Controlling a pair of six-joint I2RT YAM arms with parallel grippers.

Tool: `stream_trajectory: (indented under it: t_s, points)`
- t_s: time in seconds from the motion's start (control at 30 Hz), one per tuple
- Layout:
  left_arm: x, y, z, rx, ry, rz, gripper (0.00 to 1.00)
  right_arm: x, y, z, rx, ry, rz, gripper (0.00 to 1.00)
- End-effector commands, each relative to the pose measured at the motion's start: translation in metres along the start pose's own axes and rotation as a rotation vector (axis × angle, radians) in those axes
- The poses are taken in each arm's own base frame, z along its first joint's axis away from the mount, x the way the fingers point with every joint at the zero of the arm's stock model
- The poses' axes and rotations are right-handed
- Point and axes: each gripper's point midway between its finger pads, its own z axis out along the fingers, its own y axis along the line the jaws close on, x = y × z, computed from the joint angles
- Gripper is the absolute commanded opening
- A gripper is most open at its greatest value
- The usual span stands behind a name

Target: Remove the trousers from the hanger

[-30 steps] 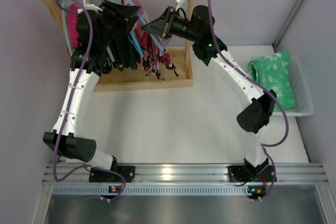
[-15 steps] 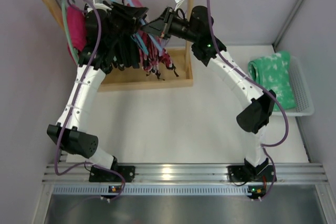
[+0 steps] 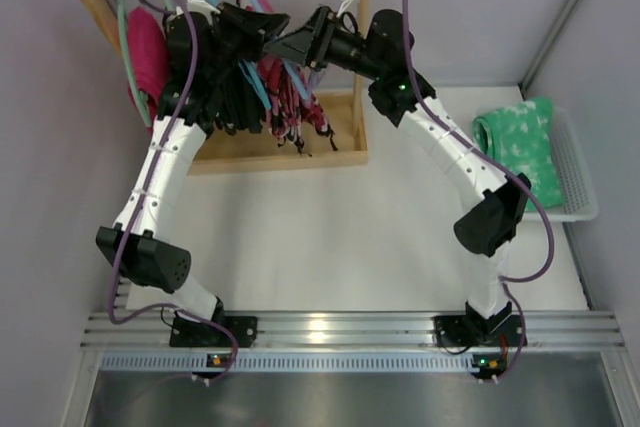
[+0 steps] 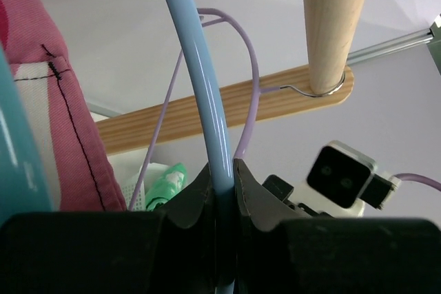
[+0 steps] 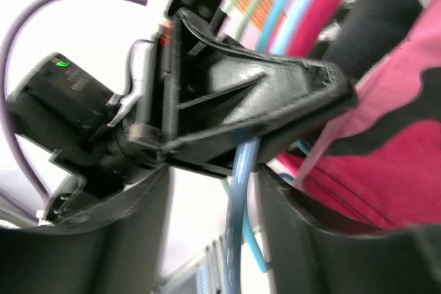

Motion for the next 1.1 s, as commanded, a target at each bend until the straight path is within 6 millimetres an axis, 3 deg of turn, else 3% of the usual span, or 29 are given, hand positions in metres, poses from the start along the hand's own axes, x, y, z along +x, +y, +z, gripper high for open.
stream_trajectory:
  t_s: [0.0,0.2,0.3,0.67,0.87,1.07]
  points:
    - [-0.021,-0.103,-0.025,0.322,-0.076,0.114,0.0,-0.049,0.077,-0.03,-0.143,-0.135,-0.167,0.63]
    - [-0.01,-0.13,-0.036,0.419,-0.052,0.16,0.0,-0.062,0.082,-0.049,-0.127,-0.172,-0.235,0.92]
    - [-0.006,-0.143,-0.04,0.461,-0.044,0.192,0.0,-0.066,0.08,-0.054,-0.111,-0.179,-0.251,0.99]
    - [-0.002,-0.188,-0.068,0.597,-0.074,0.32,0.0,-0.073,0.085,-0.068,-0.095,-0.196,-0.329,0.99]
    - [0.001,-0.187,-0.077,0.593,-0.064,0.317,0.0,-0.078,0.092,-0.077,-0.09,-0.204,-0.359,0.99]
    - [0.013,-0.176,-0.102,0.566,-0.021,0.268,0.0,-0.084,0.097,-0.093,-0.069,-0.215,-0.421,0.99]
